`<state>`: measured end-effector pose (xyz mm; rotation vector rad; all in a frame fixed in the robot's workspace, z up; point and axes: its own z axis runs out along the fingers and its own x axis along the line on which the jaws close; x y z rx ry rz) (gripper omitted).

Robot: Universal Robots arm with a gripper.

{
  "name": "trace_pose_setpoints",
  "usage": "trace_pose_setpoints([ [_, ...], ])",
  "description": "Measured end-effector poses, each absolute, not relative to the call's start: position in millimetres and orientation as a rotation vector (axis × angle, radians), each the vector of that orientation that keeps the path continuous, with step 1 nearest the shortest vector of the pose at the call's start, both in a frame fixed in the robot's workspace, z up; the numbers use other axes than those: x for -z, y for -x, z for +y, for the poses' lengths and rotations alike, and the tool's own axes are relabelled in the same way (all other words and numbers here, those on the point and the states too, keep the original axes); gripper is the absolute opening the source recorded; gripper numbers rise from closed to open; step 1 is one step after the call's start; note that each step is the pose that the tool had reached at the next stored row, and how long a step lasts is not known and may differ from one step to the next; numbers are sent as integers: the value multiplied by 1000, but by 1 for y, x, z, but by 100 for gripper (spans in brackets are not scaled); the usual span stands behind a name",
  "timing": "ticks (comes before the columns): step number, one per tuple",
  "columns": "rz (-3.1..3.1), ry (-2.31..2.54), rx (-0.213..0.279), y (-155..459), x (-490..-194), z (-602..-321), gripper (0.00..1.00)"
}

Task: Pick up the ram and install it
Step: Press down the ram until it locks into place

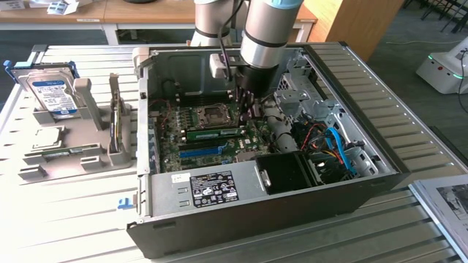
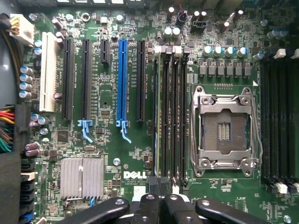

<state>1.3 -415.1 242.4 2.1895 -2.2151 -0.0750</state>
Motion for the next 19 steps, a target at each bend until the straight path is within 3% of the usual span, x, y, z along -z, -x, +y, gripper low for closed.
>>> trace_pose_setpoints([
  [19, -2215, -2189, 76, 0, -247, -415, 10],
])
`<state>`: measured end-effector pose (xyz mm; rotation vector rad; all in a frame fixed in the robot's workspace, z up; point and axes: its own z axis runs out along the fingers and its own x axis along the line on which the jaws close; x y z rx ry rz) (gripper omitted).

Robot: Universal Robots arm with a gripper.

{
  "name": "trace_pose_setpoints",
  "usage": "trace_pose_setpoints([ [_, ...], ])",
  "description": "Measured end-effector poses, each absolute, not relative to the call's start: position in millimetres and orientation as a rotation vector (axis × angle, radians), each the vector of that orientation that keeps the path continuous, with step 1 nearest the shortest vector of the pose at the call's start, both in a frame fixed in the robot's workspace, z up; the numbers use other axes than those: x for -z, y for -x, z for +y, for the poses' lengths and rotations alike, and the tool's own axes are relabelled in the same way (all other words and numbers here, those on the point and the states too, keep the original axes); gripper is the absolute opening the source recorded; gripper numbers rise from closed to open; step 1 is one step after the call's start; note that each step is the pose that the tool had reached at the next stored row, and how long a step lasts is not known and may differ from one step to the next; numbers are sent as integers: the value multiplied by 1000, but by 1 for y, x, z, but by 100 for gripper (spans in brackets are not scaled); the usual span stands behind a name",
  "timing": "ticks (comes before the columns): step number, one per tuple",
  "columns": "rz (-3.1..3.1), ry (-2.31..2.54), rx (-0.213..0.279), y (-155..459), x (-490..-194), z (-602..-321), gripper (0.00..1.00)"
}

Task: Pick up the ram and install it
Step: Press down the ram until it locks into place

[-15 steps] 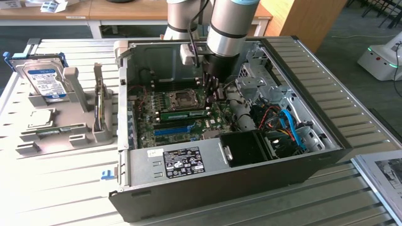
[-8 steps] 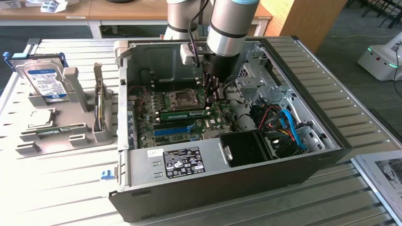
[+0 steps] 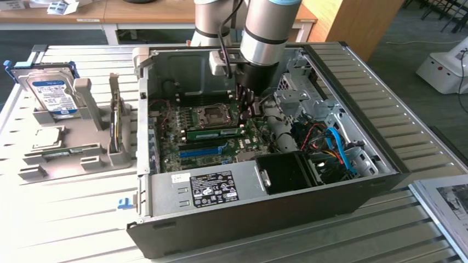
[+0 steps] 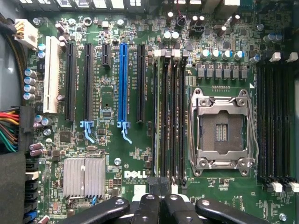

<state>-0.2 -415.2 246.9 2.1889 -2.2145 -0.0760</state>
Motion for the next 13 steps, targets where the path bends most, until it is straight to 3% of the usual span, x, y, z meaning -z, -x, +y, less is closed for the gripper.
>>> trace_pose_setpoints([
  [13, -2214, -2189, 76, 26, -247, -415, 10],
])
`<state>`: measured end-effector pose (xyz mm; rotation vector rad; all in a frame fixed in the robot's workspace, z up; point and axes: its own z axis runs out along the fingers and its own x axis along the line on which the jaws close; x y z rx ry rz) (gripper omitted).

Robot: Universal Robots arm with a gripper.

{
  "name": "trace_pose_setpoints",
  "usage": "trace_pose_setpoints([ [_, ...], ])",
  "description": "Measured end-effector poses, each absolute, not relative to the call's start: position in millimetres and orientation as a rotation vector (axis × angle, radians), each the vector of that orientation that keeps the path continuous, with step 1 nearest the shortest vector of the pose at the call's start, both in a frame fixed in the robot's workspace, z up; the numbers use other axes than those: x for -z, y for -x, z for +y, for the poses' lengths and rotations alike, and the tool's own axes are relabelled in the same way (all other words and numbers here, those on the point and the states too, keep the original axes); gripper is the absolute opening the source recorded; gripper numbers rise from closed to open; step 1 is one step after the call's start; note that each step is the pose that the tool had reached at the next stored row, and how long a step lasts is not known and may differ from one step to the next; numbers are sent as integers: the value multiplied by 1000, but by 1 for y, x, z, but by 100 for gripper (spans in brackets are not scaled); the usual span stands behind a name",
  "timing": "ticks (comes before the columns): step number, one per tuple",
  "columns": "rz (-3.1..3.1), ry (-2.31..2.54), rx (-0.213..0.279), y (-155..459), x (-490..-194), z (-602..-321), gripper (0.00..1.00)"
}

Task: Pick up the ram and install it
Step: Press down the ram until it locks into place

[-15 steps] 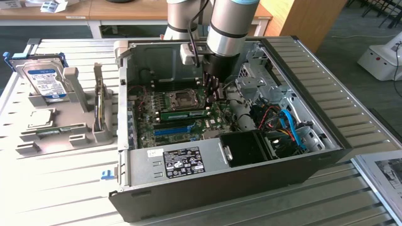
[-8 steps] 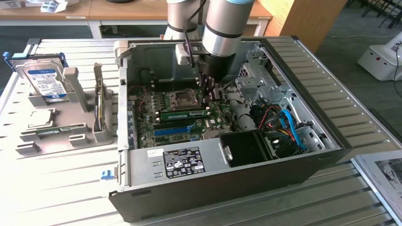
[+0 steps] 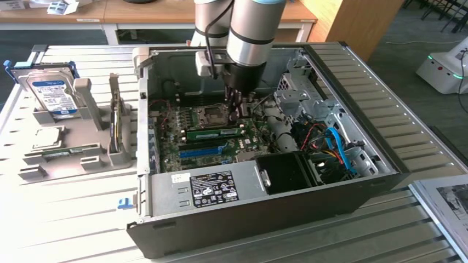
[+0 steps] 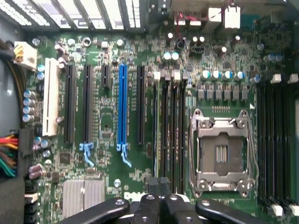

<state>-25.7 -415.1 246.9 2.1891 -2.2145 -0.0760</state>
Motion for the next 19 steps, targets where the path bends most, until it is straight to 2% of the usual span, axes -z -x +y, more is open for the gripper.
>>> trace_pose_setpoints([
  [19, -2214, -2189, 76, 66, -247, -415, 10],
])
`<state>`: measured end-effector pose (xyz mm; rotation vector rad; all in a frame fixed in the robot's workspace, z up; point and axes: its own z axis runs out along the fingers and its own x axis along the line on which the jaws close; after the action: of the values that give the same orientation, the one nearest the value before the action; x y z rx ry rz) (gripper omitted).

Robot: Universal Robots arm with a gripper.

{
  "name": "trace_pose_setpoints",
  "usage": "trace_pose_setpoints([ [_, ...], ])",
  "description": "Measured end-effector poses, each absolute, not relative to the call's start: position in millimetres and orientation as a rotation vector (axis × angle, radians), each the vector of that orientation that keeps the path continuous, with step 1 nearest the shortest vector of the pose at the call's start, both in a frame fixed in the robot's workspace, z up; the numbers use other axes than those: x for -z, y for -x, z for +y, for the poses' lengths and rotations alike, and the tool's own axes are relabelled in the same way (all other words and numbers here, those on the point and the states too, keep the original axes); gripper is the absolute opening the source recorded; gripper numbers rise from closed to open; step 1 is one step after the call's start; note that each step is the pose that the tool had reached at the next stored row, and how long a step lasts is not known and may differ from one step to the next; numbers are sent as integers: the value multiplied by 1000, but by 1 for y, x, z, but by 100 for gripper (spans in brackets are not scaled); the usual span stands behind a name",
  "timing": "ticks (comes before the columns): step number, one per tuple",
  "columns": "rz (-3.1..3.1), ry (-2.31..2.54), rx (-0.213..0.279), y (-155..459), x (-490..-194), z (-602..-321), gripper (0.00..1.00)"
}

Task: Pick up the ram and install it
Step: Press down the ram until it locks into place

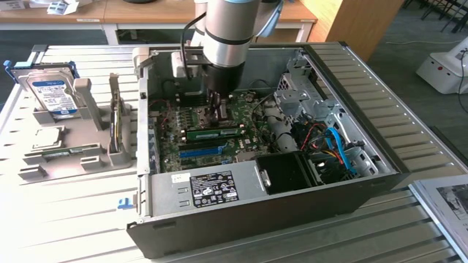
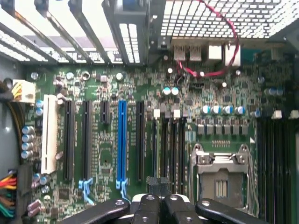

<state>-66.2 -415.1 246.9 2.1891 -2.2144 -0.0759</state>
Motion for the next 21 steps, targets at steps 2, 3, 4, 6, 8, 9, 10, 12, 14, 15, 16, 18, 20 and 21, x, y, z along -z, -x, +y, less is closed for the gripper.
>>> trace_pose_setpoints([
  [2, -2214, -2189, 76, 70, -247, -415, 10],
  [3, -2215, -2189, 76, 72, -247, -415, 10],
  [4, -2215, -2189, 76, 74, -247, -415, 10],
  [6, -2215, -2189, 76, 78, -247, -415, 10],
  [8, -2214, -2189, 76, 81, -247, -415, 10],
  [9, -2214, -2189, 76, 83, -247, -415, 10],
  [10, -2215, -2189, 76, 85, -247, -415, 10],
  [12, -2215, -2189, 76, 89, -247, -415, 10],
  [14, -2215, -2189, 76, 91, -247, -415, 10],
  [15, -2214, -2189, 76, 93, -247, -415, 10],
  [16, -2215, -2189, 76, 94, -247, -415, 10],
  [18, -2214, -2189, 76, 94, -247, -415, 10],
  [20, -2214, -2189, 76, 94, -247, -415, 10],
  [21, -2214, -2189, 76, 94, -247, -415, 10],
])
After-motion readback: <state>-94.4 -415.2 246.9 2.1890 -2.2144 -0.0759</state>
